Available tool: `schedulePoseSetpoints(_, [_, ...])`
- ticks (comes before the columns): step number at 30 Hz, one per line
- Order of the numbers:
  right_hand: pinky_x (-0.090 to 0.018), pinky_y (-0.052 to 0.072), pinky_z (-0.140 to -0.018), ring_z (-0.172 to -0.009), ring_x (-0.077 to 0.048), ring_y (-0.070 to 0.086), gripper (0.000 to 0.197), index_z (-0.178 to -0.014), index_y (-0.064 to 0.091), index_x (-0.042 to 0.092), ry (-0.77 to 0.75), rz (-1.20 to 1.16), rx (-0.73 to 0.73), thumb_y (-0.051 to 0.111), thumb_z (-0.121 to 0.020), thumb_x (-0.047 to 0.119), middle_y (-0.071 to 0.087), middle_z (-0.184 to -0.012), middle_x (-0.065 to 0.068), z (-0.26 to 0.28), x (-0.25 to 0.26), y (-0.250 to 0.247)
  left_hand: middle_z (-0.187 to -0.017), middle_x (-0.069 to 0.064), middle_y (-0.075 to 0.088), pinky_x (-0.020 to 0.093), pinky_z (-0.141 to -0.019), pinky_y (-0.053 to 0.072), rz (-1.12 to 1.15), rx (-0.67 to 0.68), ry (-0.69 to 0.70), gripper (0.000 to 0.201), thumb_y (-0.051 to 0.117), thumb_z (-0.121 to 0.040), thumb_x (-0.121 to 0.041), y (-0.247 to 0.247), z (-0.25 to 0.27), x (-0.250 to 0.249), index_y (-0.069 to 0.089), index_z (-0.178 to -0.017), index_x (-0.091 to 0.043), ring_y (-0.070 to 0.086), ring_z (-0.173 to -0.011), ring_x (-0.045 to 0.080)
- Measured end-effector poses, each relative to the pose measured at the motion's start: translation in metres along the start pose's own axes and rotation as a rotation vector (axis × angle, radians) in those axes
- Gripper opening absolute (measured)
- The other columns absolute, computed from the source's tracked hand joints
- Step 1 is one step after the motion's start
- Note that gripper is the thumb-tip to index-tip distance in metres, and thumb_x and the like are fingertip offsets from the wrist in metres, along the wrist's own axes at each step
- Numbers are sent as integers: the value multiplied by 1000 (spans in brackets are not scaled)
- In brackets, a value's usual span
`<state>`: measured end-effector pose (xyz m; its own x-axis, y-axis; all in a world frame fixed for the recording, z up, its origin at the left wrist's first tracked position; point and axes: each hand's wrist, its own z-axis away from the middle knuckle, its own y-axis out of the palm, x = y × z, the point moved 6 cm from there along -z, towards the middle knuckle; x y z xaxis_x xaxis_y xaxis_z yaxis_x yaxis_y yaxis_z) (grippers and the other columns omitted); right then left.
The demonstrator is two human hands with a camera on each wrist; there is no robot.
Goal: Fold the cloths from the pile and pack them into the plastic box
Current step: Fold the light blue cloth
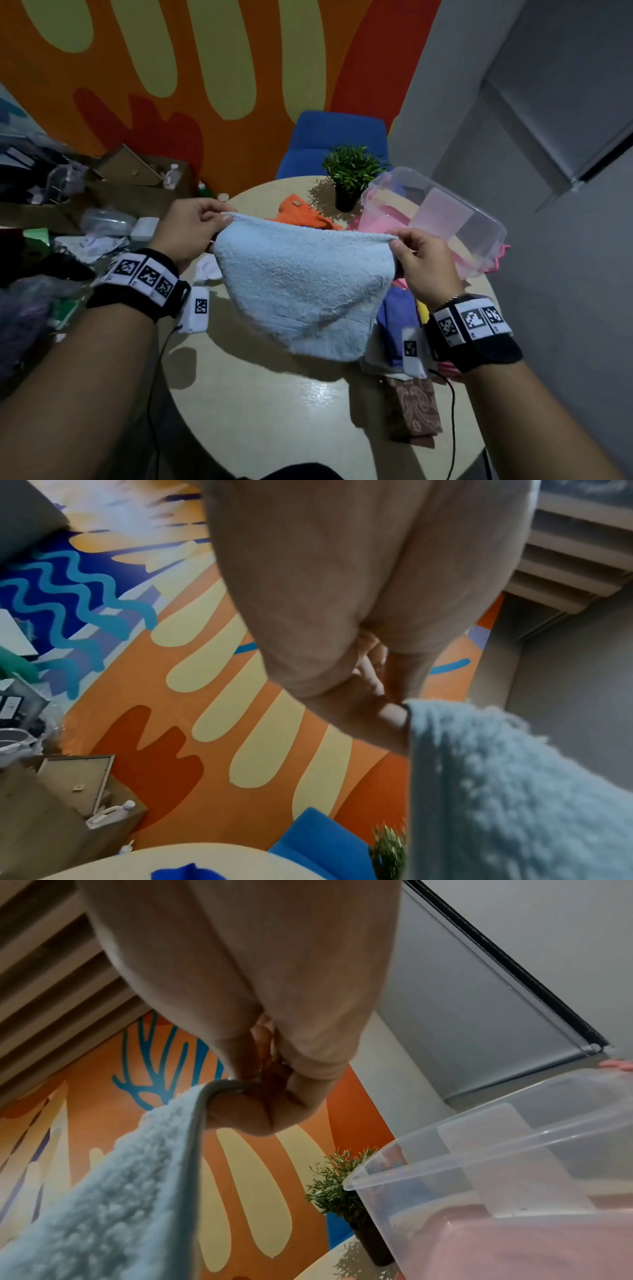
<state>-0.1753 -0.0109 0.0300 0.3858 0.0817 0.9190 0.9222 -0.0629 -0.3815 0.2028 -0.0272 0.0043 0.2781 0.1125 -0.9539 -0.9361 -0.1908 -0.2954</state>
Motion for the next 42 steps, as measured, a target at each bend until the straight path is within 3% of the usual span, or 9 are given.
schedulePoseSetpoints(5, [-54,56,-71,-69,-30,63,23,-83,69,21,35,-16,-5,56,-96,8,72,-83,-16,-11,-16,10,-98,14,73,31,-69,59,13,5,-29,15,58,-99,-7,12,-8,20,70,-93,-14,70,-89,24])
schedulePoseSetpoints(9, [-35,50,-59,-57,-16,55,28,-81,66,16,106,-76,11,50,-94,-2,63,-69,-4,-10,-24,20,-111,18,67,39,-72,56,143,11,-66,17,55,-99,-9,10,-16,33,70,-91,-11,66,-90,28])
schedulePoseSetpoints(14, [-31,47,-60,-62,-16,53,30,-66,65,18,157,-15,59,51,-83,-2,60,-62,3,12,-47,34,-70,7,62,31,-59,48,132,109,-217,30,49,-87,2,20,5,53,66,-67,-12,59,-69,23])
schedulePoseSetpoints(21, [-33,57,-70,-71,-14,68,33,-52,61,16,333,534,707,63,-85,22,71,-67,-2,94,-134,97,-83,9,63,30,-76,51,-699,689,-542,10,61,-91,-10,56,66,182,64,-81,-13,59,-77,24])
schedulePoseSetpoints(24, [-37,56,-61,-70,-23,70,27,-56,65,10,374,629,832,57,-74,29,74,-77,-14,115,-145,100,-68,8,55,23,-53,46,-720,754,-644,15,66,-77,-12,53,87,209,56,-66,-16,54,-52,19])
schedulePoseSetpoints(27, [-40,58,-58,-62,-26,68,26,-61,67,10,406,661,887,56,-74,30,73,-72,-11,123,-149,99,-65,14,34,28,-50,39,-507,703,-767,20,59,-67,-1,45,92,216,44,-61,-12,42,-46,22])
schedulePoseSetpoints(34, [-31,50,-92,-104,-28,64,26,-113,68,16,331,749,480,49,-96,10,66,-115,-12,81,-157,96,-70,27,69,36,-58,54,-377,366,-538,17,58,-90,1,35,50,210,74,-83,1,63,-56,27])
schedulePoseSetpoints(39, [-35,50,-98,-107,-30,62,30,-118,67,12,351,781,409,48,-95,6,65,-118,-16,64,-160,106,-73,19,74,42,-67,60,-421,329,-437,20,59,-91,-3,39,42,214,76,-82,-10,69,-64,30])
schedulePoseSetpoints(42, [-37,51,-95,-109,-31,61,31,-125,62,11,299,776,337,53,-96,9,64,-123,-15,54,-157,109,-103,11,74,33,-82,54,-564,253,-349,17,64,-91,-14,42,38,215,71,-107,-14,68,-90,28])
